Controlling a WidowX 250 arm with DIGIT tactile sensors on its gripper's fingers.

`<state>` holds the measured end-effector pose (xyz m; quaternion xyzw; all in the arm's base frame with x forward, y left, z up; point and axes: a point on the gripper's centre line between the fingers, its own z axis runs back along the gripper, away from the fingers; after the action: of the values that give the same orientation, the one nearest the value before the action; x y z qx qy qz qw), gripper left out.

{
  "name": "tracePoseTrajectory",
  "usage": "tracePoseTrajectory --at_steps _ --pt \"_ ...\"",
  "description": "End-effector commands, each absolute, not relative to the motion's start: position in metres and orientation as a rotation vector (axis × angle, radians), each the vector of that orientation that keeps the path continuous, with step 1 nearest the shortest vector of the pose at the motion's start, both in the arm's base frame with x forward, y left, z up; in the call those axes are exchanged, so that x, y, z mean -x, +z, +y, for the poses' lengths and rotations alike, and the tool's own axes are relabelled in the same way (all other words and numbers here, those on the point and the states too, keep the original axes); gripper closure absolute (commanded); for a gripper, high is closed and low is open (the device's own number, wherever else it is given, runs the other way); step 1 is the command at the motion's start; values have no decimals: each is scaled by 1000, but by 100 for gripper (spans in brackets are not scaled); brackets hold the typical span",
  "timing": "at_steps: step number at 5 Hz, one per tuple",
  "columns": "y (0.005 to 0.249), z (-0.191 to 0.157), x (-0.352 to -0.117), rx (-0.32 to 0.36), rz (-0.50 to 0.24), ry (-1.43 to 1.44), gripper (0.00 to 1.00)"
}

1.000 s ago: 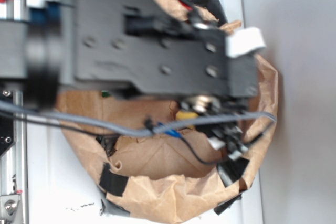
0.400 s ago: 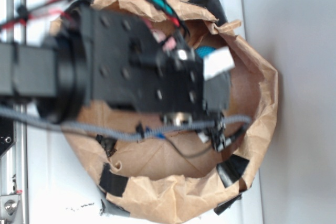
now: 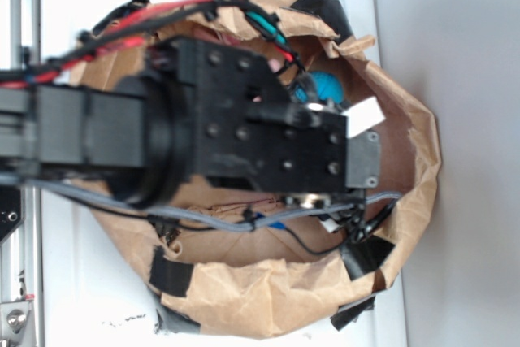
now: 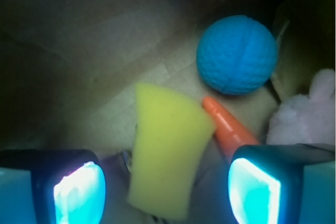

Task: Grab the green sponge.

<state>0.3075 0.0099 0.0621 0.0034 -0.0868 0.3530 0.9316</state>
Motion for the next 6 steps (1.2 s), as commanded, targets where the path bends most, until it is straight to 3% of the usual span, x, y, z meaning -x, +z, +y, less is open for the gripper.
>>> tracePoseTrajectory --at_steps 1,3,6 --pt "86 12 -310 11 -257 824 0" --pt "86 19 -313 12 -241 892 0" --pt "36 17 -331 -35 -292 887 0"
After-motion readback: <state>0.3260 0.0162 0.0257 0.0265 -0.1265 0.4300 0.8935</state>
